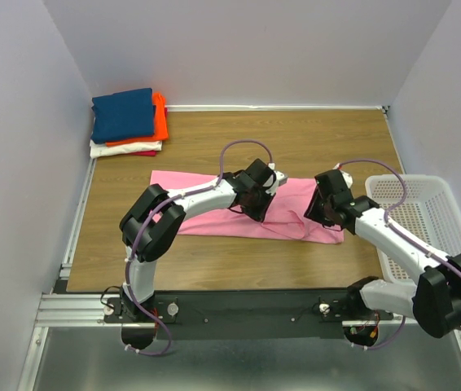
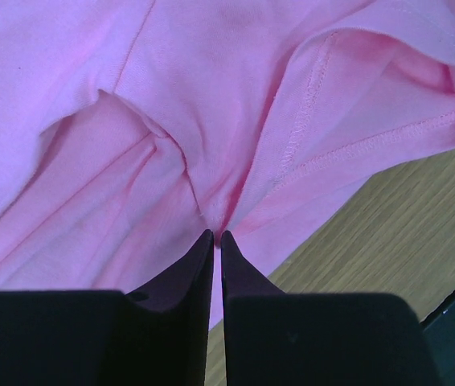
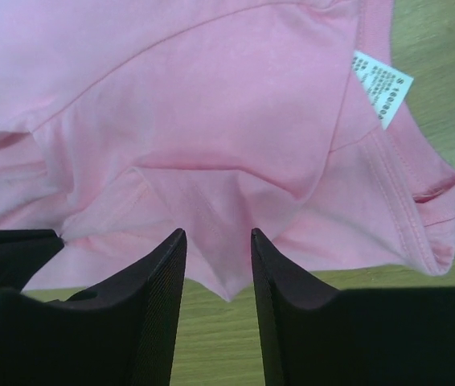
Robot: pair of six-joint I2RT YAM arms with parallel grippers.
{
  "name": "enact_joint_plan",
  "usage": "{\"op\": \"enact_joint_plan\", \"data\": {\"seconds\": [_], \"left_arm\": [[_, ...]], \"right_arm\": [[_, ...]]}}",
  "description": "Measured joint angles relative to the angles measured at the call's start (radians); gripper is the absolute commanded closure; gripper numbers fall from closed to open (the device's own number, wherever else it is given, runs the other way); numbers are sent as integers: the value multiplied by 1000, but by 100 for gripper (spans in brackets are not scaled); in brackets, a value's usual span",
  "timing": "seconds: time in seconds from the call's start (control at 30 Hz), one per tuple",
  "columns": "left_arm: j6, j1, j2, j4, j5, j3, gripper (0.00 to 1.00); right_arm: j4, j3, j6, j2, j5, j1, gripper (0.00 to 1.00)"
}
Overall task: Fold and stack the t-shirts
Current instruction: Fold the tshirt
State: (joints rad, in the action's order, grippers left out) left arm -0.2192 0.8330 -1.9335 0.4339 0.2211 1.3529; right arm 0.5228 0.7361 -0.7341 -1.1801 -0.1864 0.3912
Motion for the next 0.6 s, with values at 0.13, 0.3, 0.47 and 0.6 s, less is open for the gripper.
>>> {"op": "enact_joint_plan", "data": {"seconds": [0.13, 0.3, 0.47, 0.6], "left_arm": [[-1, 0, 0, -2, 0, -3, 85], [-1, 0, 0, -6, 0, -3, 85], [-1, 0, 0, -6, 0, -4, 85], [-2, 0, 0, -8, 0, -11, 85]], "right_arm": [[-4, 2, 12, -23, -19, 62, 54], [-6, 2, 21, -50, -35, 100, 54], [-6, 2, 21, -90, -49, 112, 59], [-6, 2, 19, -104, -61, 114, 72]]}}
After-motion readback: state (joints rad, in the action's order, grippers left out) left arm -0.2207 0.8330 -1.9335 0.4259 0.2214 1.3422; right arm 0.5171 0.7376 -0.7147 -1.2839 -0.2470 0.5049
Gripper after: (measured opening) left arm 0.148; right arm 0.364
